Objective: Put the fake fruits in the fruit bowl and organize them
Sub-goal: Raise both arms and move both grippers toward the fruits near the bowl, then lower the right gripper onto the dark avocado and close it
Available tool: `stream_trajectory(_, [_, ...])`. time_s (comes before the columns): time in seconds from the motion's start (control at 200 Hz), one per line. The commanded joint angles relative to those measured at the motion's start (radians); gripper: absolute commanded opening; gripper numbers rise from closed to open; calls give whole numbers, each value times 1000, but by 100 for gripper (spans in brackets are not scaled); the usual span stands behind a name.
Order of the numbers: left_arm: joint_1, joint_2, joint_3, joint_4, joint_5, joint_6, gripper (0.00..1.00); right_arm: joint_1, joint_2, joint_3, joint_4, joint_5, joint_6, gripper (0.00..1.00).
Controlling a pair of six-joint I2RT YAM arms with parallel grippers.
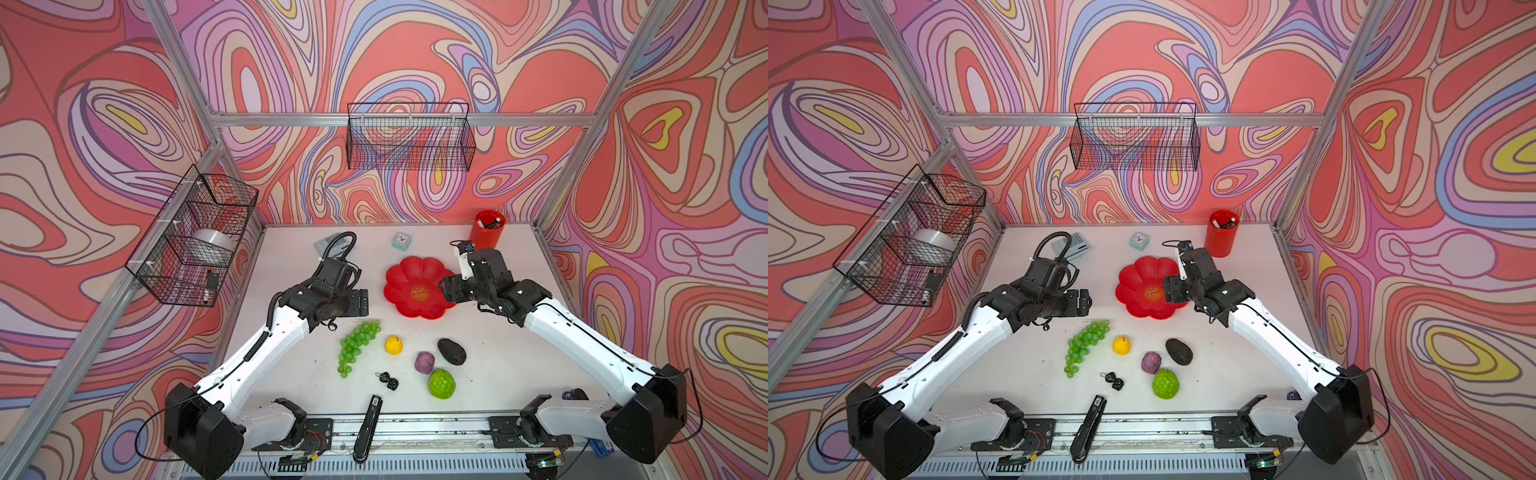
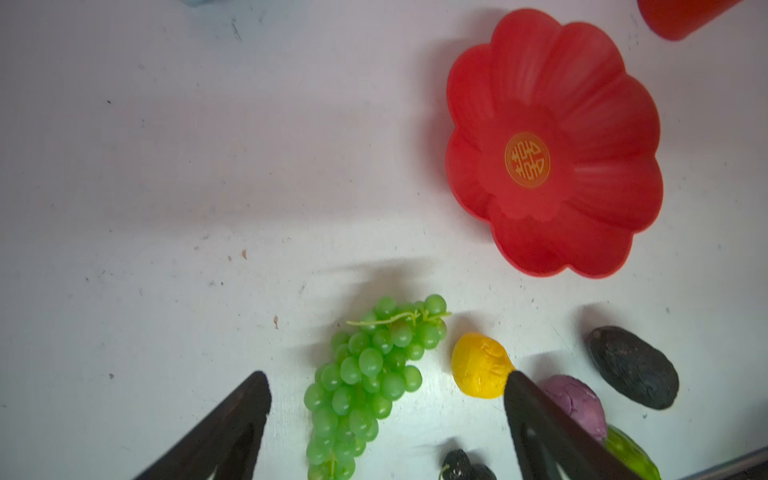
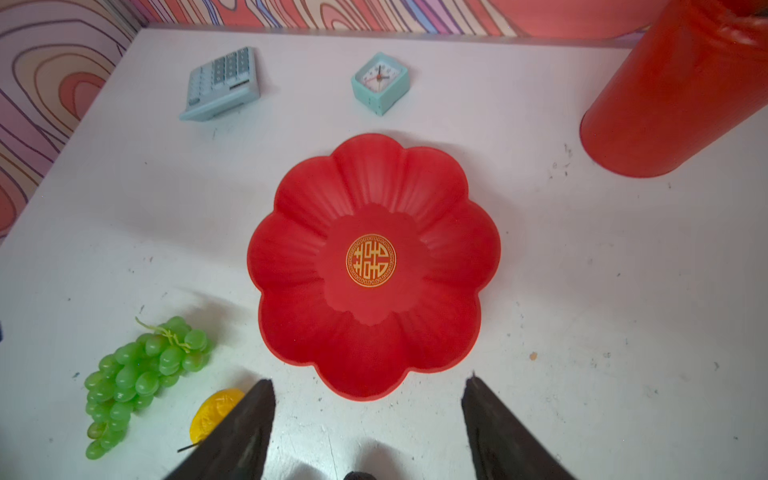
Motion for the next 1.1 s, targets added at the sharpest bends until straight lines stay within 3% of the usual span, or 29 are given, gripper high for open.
stream_trajectory(0.0, [-52,7,-21,-113,-3,-29,88,22,54,-27,5,-30,-1,71])
stream_trajectory(0.17, [-116,37,-60,-98,-15,3,88,72,98,-50,-6,-29,-7,70])
stream_trajectory(0.521, [-118,114,-42,-97,-1,41,71,87,42,-97,-68,-41,24,69])
stream_trajectory(0.811, [-116,132,-21,-89,12,68,70,87,56,-62,-184,-42,3,66])
stream_trajectory(1.097, [-117,124,-35,-33,-9,23,70,93,54,-111,-307,-63,80,68])
